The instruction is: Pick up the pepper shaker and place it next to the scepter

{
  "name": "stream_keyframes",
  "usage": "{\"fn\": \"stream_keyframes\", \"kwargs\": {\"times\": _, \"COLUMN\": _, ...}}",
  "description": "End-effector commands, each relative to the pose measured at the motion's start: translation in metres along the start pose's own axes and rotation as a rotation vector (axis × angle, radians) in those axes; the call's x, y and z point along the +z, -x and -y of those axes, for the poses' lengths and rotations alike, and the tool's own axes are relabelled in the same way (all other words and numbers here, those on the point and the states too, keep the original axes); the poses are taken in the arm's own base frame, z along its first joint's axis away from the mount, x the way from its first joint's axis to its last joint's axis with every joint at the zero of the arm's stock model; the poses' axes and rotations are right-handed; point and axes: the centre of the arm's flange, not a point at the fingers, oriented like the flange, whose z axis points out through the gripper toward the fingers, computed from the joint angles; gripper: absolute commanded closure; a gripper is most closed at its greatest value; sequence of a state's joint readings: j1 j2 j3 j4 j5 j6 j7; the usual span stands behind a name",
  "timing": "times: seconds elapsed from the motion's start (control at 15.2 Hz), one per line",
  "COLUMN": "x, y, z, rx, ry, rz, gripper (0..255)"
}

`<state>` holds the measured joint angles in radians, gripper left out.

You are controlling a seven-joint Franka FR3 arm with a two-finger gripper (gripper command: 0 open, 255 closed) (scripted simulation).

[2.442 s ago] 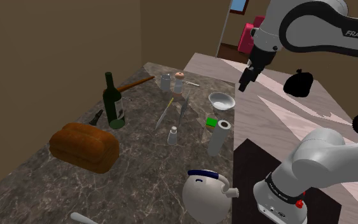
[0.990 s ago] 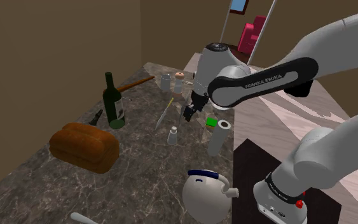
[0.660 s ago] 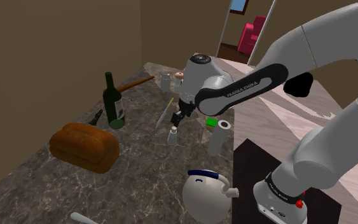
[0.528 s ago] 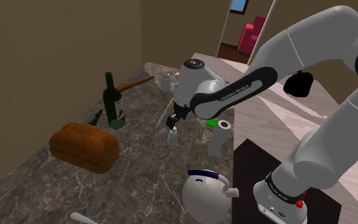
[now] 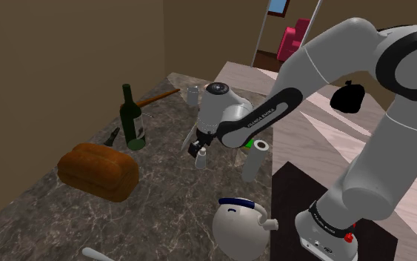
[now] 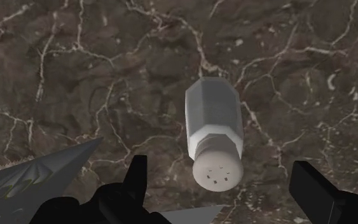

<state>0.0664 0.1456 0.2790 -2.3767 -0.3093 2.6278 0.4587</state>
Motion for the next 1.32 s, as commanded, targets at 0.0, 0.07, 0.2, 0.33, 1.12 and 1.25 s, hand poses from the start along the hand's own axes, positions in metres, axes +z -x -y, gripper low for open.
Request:
{"fn": "stream_keyframes", "kwargs": {"times": 0.0, "x": 0.0082, "y": -0.0002, "z": -0.0003, "rx": 0.0, "ry": 0.0, "rz": 0.0, "gripper": 0}}
{"fn": "stream_keyframes", "kwargs": {"times": 0.07, "x": 0.0082, "y": -0.0002, "z": -0.0003, "rx": 0.0, "ry": 0.0, "rz": 0.0, "gripper": 0}}
{"fn": "stream_keyframes", "kwargs": {"times": 0.2, "x": 0.0082, "y": -0.0002, "z": -0.0003, "rx": 0.0, "ry": 0.0, "rz": 0.0, "gripper": 0}}
{"fn": "stream_keyframes", "kwargs": {"times": 0.33, "x": 0.0082, "y": -0.0002, "z": -0.0003, "rx": 0.0, "ry": 0.0, "rz": 0.0, "gripper": 0}}
{"fn": "stream_keyframes", "kwargs": {"times": 1.12, "x": 0.0081, "y": -0.0003, "z": -0.0004, "rx": 0.0, "ry": 0.0, "rz": 0.0, "gripper": 255}}
{"fn": "stream_keyframes", "kwargs": {"times": 1.25, "x": 0.003, "y": -0.001, "z": -0.0007, "rx": 0.0, "ry": 0.0, "rz": 0.0, "gripper": 255}}
